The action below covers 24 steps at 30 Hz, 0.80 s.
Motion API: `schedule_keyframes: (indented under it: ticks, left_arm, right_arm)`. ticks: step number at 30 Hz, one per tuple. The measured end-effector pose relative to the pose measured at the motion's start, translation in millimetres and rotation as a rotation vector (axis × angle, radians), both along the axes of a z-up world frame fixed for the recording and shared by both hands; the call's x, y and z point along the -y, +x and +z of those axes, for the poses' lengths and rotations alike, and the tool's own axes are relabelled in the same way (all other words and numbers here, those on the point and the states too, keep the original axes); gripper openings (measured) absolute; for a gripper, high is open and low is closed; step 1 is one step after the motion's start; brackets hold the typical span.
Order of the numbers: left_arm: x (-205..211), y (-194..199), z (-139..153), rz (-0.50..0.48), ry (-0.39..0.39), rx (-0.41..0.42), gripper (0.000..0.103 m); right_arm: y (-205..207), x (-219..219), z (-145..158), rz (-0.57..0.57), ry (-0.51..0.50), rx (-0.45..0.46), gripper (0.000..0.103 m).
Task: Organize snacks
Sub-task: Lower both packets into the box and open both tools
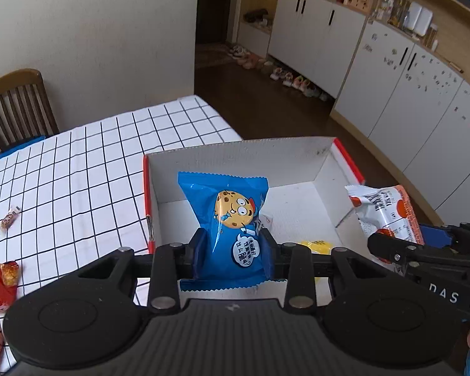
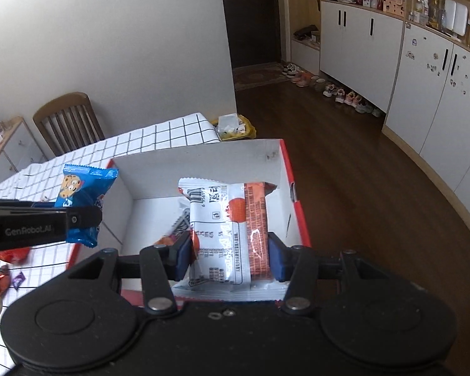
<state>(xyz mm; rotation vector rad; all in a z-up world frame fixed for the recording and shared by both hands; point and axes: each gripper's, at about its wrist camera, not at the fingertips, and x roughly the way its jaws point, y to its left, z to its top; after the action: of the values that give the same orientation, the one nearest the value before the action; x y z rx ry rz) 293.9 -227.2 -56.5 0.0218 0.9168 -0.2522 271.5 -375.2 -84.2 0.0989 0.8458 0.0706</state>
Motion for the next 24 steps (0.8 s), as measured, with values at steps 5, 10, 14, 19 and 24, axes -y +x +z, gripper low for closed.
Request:
schedule_keyframes:
  ticks: [5, 10, 14, 19, 24]
  left_arm:
    - [10.7, 21.1, -16.2, -0.006, 0.045, -0.029, 0.035]
    - [18.6, 38.6, -31.3, 0.003, 0.101, -0.050, 0.035]
    - [23.7, 53.8, -43.5, 0.001, 0.132, -0.081, 0.035]
    - [29.8, 64.6, -55.9, 0.007, 0.157, -0.120, 0.035]
    - [38.5, 71.6, -68.1, -0.005, 0.186, -0.148, 0.035]
  right_arm:
    - [17.3, -0.5, -12.6, 0.021, -0.042, -0.017, 0.047]
    - [36.9, -4.3, -27.1, 0.037, -0.091, -0.047, 0.047]
    - [55.6, -7.9, -37.1, 0.059, -0.123, -0.062, 0.047]
    - [77.5, -10.1, -48.1, 0.078, -0.132, -0.100, 0.047]
    - [92.6, -16.5, -58.4, 0.110, -0.167, -0.116, 0.047]
